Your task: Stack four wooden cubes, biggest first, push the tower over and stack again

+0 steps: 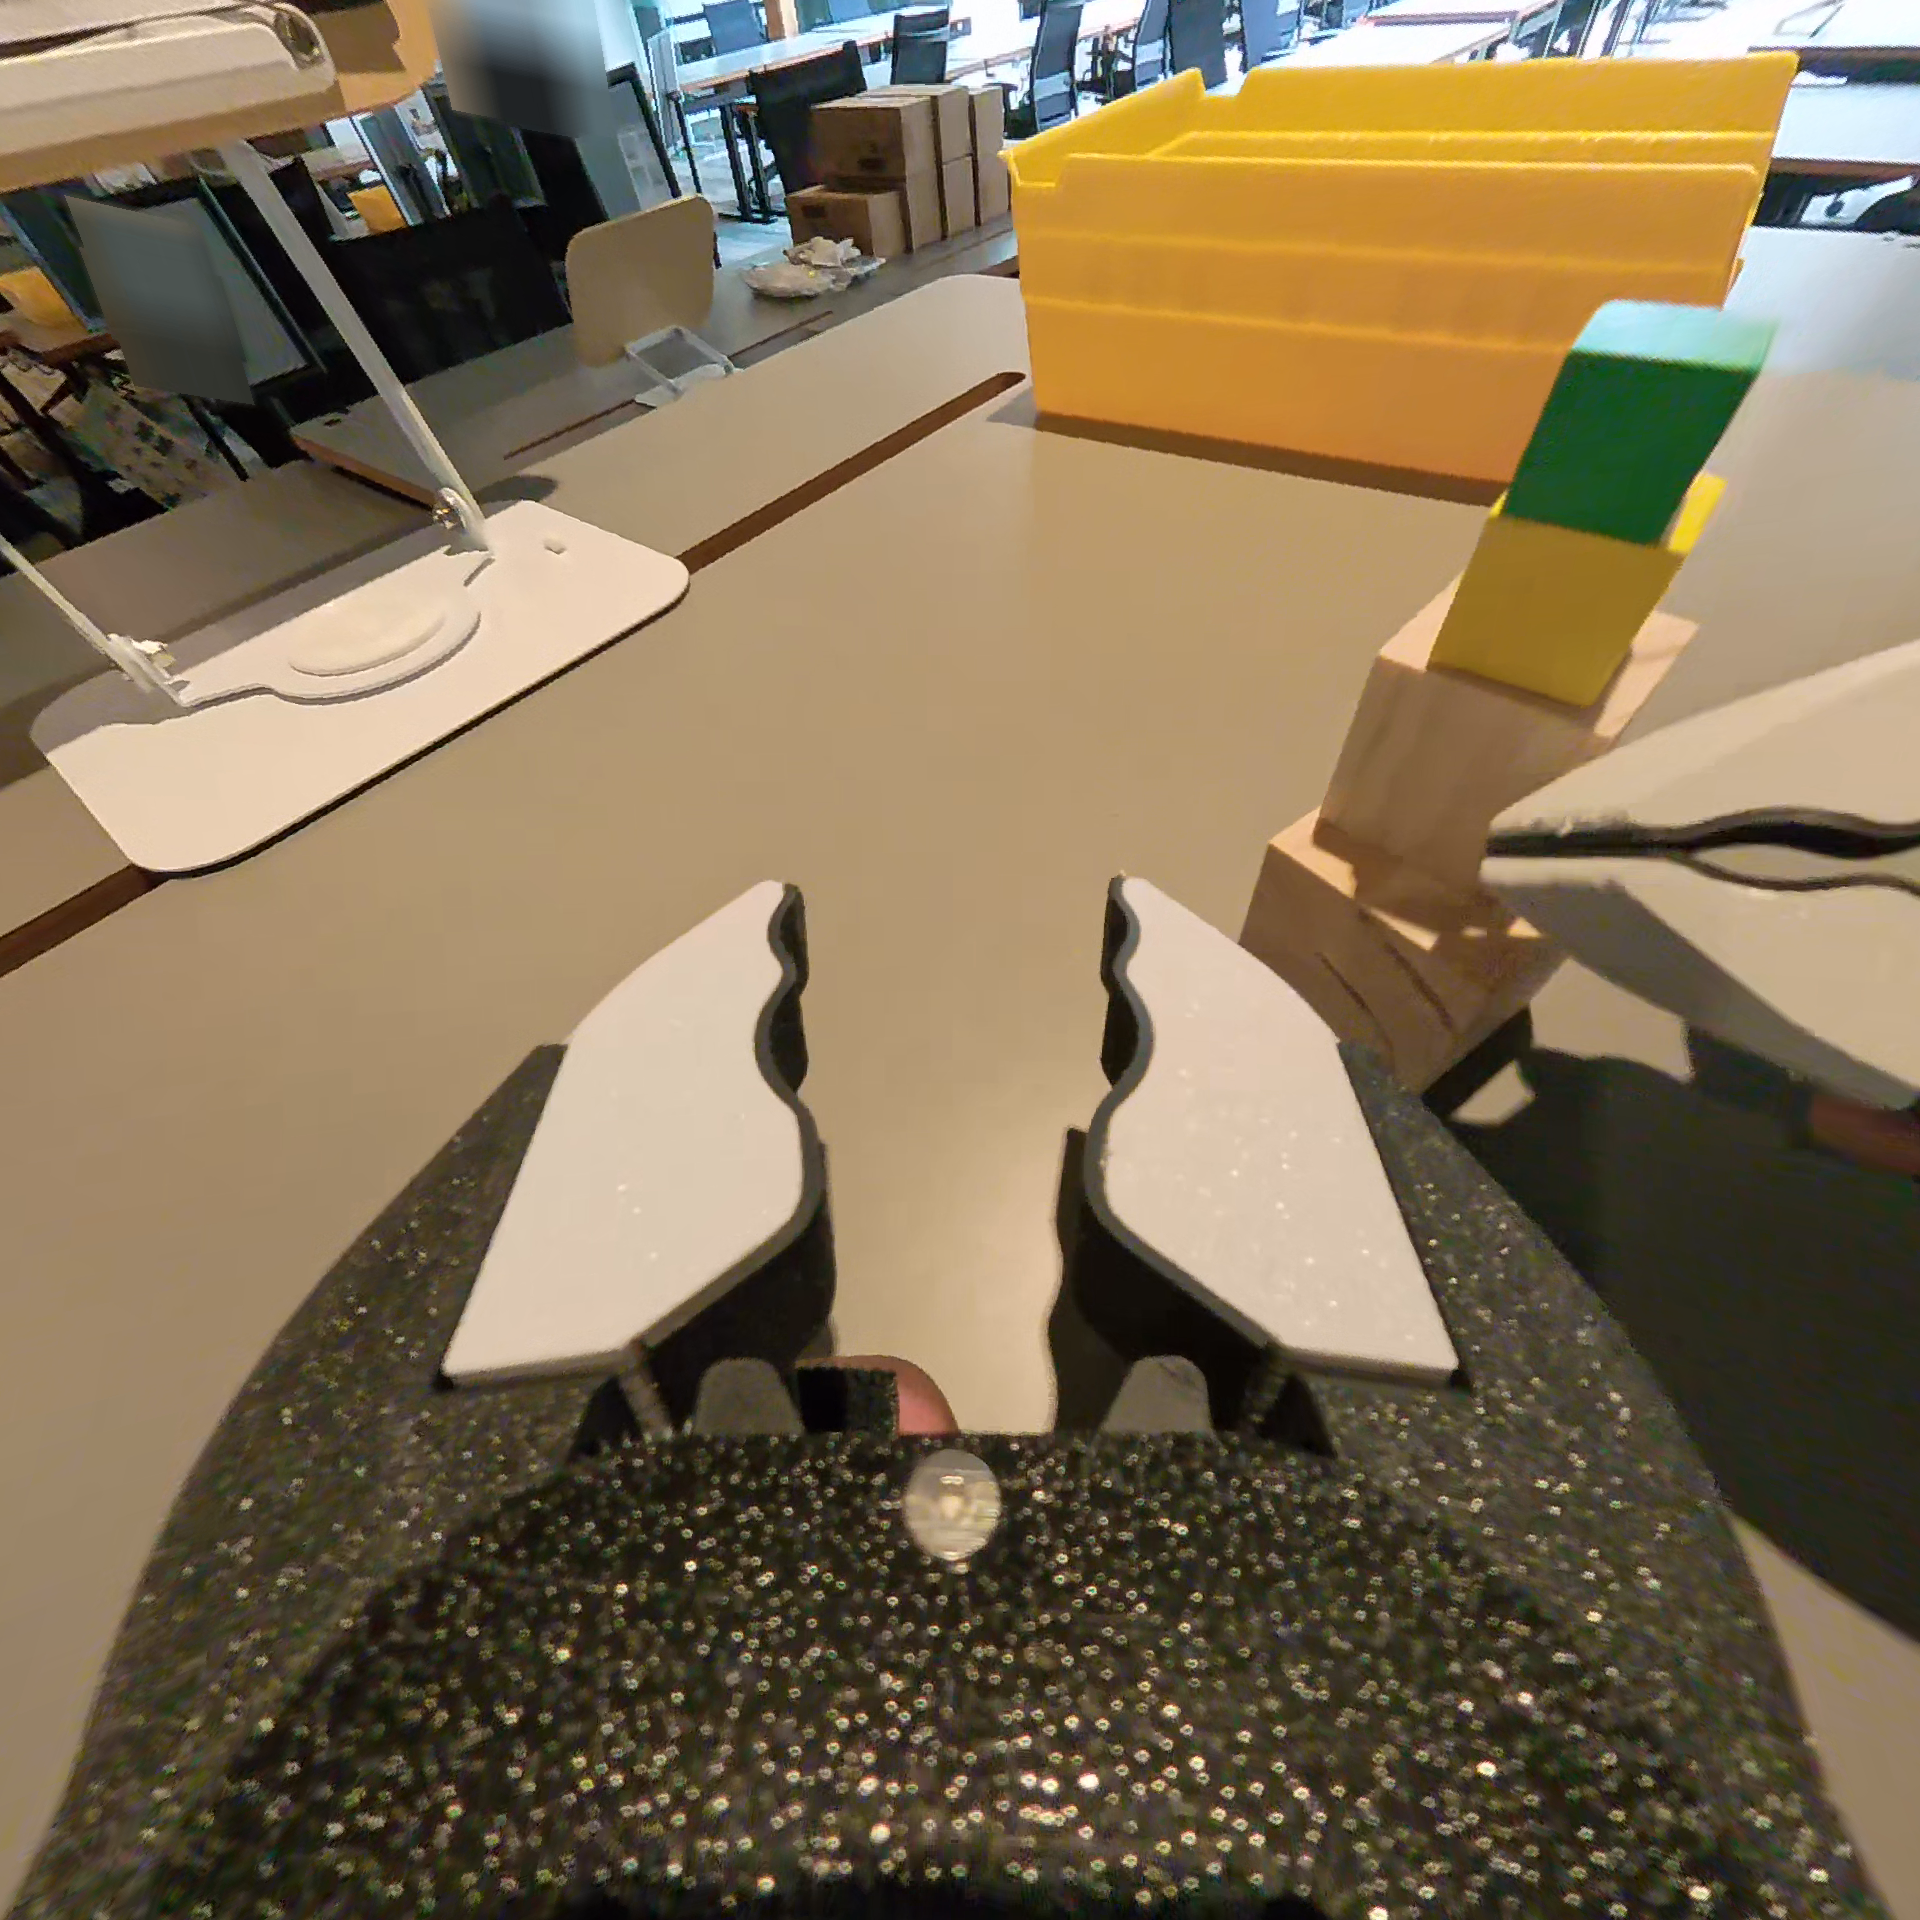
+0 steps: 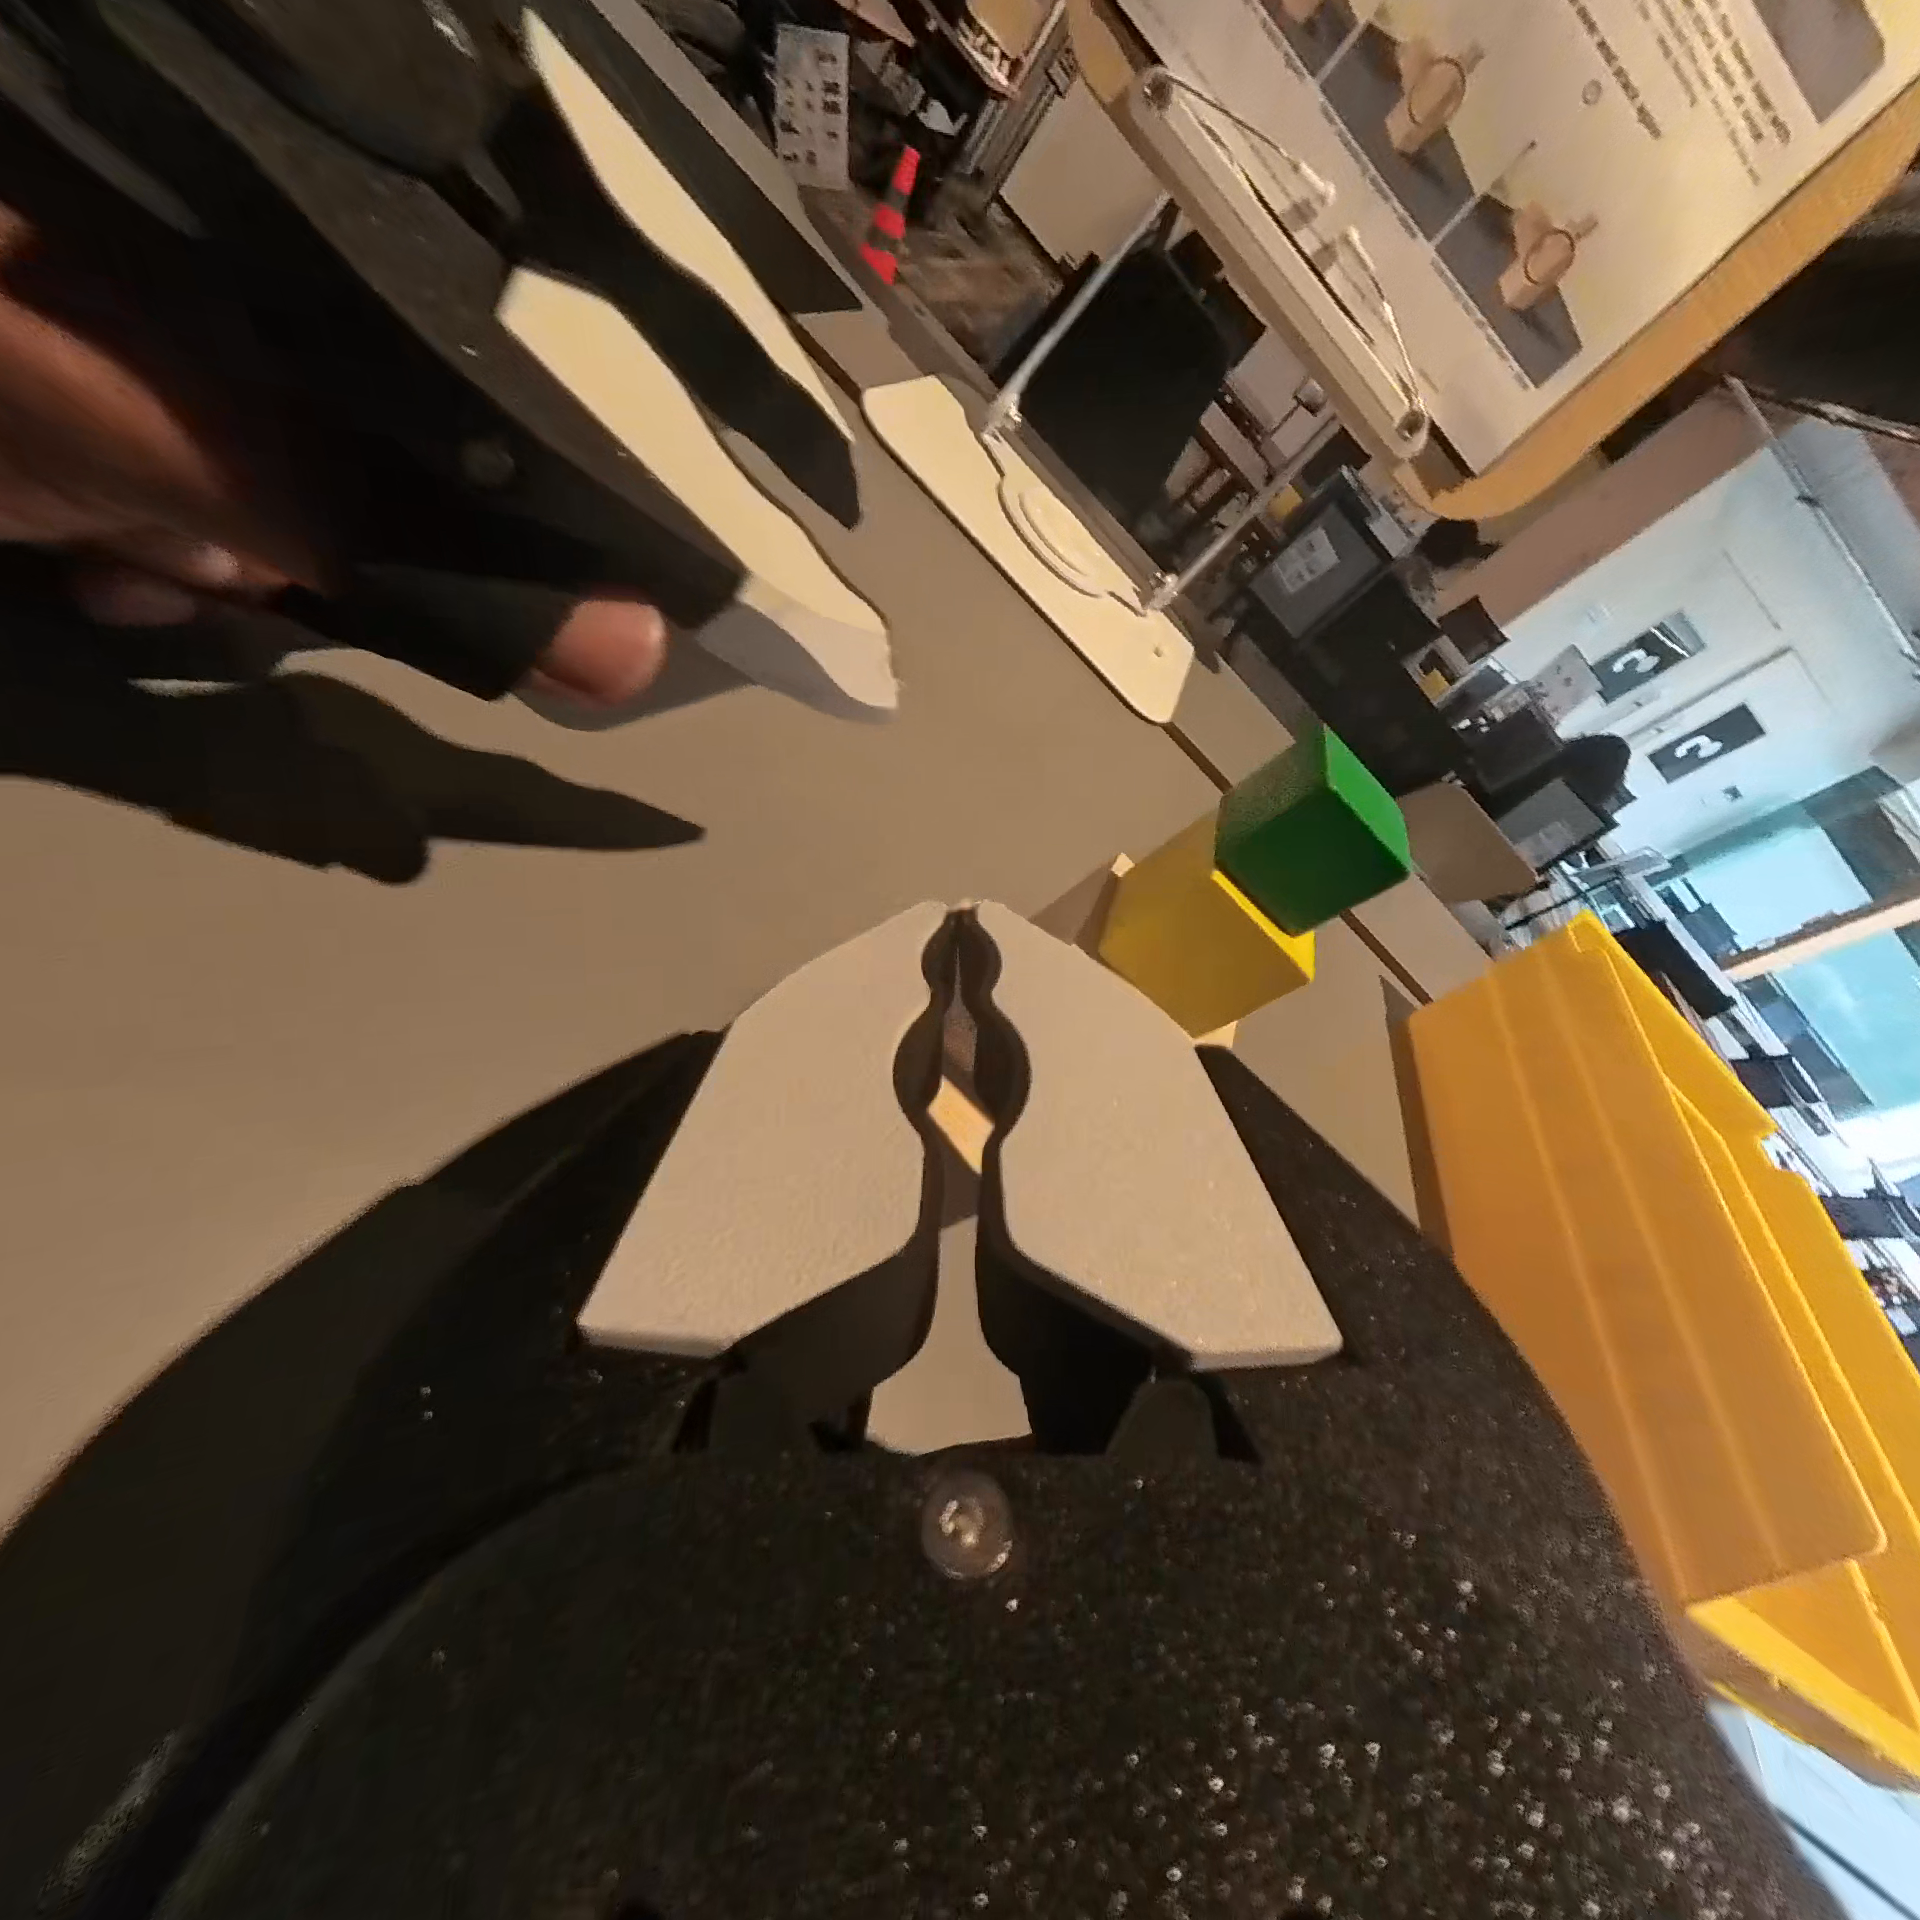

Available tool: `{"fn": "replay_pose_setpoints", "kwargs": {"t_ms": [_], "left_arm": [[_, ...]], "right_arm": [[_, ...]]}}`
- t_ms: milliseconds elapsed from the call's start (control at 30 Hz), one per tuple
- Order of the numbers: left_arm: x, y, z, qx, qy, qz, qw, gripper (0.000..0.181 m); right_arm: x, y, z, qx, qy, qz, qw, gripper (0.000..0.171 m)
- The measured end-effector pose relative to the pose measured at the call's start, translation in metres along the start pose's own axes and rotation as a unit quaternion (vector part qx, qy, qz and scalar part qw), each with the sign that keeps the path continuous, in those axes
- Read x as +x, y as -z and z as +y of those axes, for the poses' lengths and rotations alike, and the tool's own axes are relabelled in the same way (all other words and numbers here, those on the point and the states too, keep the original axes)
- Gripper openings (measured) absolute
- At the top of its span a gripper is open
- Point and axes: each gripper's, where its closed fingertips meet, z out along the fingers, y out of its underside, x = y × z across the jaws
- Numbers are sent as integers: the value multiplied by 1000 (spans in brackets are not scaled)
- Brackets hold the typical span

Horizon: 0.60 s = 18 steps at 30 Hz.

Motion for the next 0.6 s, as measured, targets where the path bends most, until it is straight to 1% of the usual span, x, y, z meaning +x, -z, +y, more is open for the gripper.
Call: {"fn": "replay_pose_setpoints", "kwargs": {"t_ms": [333,433,600], "left_arm": [[4,-3,2,-10,-14,4,1000,54],[4,-3,2,-11,-19,3,1000,54],[-5,0,2,-5,-1,-4,1000,54]], "right_arm": [[34,4,22,-13,-37,29,999,0],[40,11,28,-8,-44,32,998,0],[59,26,46,2,-68,41,997,0]]}}
